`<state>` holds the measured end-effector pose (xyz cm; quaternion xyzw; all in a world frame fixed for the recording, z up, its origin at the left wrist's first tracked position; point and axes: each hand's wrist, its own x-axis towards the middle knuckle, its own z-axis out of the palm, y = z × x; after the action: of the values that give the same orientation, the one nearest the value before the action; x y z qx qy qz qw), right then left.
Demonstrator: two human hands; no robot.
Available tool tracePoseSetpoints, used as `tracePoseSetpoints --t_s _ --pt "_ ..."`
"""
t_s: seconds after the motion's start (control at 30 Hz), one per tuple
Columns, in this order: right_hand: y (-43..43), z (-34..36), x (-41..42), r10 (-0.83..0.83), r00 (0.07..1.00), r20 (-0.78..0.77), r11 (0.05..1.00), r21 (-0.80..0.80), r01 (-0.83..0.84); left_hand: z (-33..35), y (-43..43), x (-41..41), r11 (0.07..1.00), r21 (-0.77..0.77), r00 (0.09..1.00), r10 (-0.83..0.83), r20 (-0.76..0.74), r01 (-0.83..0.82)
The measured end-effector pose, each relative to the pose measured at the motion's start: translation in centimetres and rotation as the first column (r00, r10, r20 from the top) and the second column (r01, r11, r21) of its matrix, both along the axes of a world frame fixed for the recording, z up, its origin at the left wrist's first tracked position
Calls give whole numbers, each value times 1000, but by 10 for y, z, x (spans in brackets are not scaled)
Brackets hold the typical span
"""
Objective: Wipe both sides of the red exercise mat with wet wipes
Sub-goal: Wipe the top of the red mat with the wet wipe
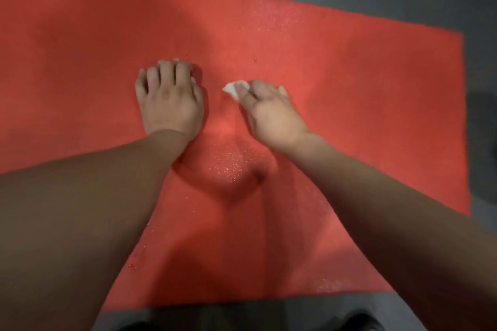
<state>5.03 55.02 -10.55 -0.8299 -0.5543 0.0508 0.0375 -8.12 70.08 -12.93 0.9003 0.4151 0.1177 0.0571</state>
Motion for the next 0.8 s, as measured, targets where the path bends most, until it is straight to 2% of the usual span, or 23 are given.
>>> tracePoseSetpoints --t_s 0.07,0.13,0.2,0.27,0.33,0.4,0.63,0.7,0.77,0.8 --pt "5 0 35 -204 979 16 978 -33 204 -1 1 0 1000 8 1000 1 9 -1" --pt "12 0 60 -413 911 6 909 -51 413 -2 2 -2 1000 24 1000 0 15 0" --pt "23 0 58 -453 891 -28 892 -13 452 -3 1 -3 999 40 1000 -1 18 0" --pt "26 -3 39 -325 945 -45 945 19 326 -1 0 -2 999 43 1000 -5 20 4" --pt "22 -4 18 -118 992 -39 993 11 119 1 1 -1 999 42 1000 3 9 -4" --pt "13 -3 9 24 999 -45 1000 -5 -24 1 1 0 999 41 1000 6 17 -7" --pt "-10 7 28 150 987 -61 980 -122 -156 6 -2 0 1000 10 1000 6 6 -6" --pt "-9 10 49 64 998 -13 984 -167 -66 5 -1 0 1000 5 1000 14 2 -14" --pt "-3 8 78 -199 979 49 965 -164 205 3 0 0 1000 7 1000 16 -1 -16" --pt "1 6 91 -354 934 50 921 -152 358 3 0 -1 1000 12 1000 16 -6 -16"
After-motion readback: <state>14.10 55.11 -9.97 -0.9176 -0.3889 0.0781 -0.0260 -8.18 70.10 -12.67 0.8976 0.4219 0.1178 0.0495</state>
